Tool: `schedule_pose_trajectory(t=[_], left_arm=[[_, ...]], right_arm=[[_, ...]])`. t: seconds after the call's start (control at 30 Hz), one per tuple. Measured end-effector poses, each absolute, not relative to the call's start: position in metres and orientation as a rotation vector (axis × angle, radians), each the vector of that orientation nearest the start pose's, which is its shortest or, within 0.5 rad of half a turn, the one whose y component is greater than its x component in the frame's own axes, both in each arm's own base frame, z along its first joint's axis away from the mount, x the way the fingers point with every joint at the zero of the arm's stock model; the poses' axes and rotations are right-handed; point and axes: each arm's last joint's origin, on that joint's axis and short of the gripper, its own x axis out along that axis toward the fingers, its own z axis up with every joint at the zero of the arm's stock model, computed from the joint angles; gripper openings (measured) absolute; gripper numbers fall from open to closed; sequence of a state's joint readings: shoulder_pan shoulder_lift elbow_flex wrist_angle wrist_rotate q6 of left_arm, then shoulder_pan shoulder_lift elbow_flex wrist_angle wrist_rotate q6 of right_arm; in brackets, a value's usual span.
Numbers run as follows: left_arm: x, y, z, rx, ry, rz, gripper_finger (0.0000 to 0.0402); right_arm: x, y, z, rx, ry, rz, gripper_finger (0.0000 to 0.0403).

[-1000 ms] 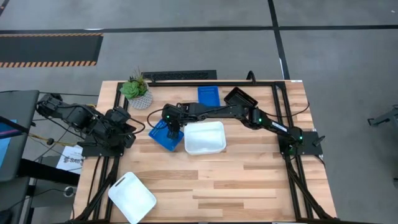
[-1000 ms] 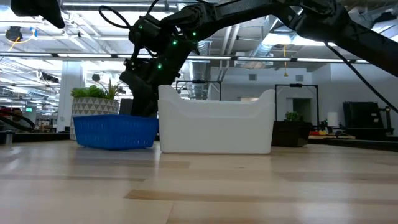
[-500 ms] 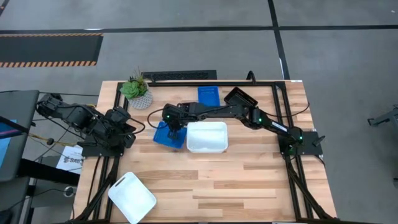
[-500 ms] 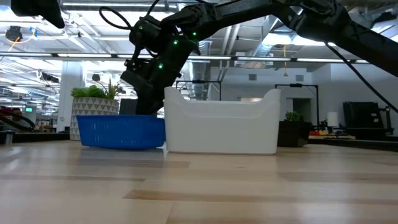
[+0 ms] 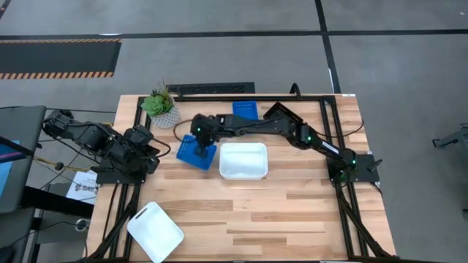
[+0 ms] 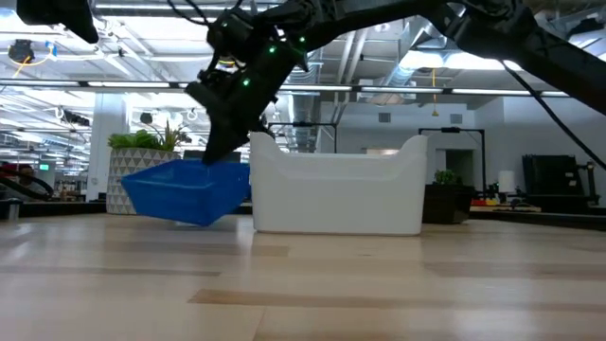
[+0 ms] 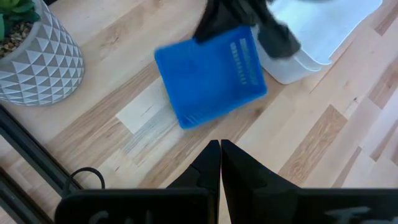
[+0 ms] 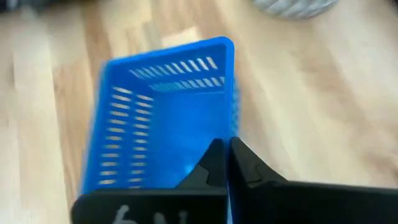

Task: Stack baskets by color
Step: Stack the blue bin on top of the stacked blue bins

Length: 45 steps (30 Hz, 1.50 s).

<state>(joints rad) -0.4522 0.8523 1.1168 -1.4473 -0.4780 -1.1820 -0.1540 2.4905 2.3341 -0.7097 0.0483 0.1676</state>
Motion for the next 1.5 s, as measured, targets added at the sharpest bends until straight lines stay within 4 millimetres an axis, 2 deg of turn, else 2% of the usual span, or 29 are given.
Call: schedule_pose_trajectory(t=[0.23, 0.37, 0.73, 0.83, 0.97, 1.17, 1.3, 1.5], left_arm=[[0.098, -0.033, 0.338, -0.537, 0.866, 0.609, 0.0], [0.098, -0.033, 0.338, -0.521, 0.869, 0.601, 0.0], [0.098, -0.032, 0.338, -0.508, 0.869, 0.6, 0.0], [0.098, -0.032, 0.338, -0.504, 0.87, 0.598, 0.0], [0.098, -0.032, 0.338, -0.504, 0.87, 0.598, 0.0], [0.098, -0.032, 0.338, -0.501, 0.866, 0.601, 0.0], [0.098, -0.032, 0.338, -0.502, 0.863, 0.604, 0.0], [0.098, -0.032, 0.338, -0.506, 0.861, 0.606, 0.0]], right_arm=[[0.521, -0.115, 0.242, 0.311, 0.804, -0.346, 0.0001], [0.514, -0.128, 0.245, 0.359, 0.826, -0.337, 0.0001], [0.516, -0.134, 0.216, 0.393, 0.914, -0.294, 0.0002], [0.514, -0.137, 0.206, 0.371, 0.974, -0.287, 0.0025], [0.514, -0.136, 0.199, 0.323, 1.01, -0.264, 0.0083], [0.514, -0.136, 0.2, 0.298, 1.002, -0.263, 0.0154], [0.515, -0.136, 0.197, 0.298, 1.011, -0.264, 0.0169], [0.52, -0.133, 0.164, 0.3, 1.081, -0.261, 0.0162]])
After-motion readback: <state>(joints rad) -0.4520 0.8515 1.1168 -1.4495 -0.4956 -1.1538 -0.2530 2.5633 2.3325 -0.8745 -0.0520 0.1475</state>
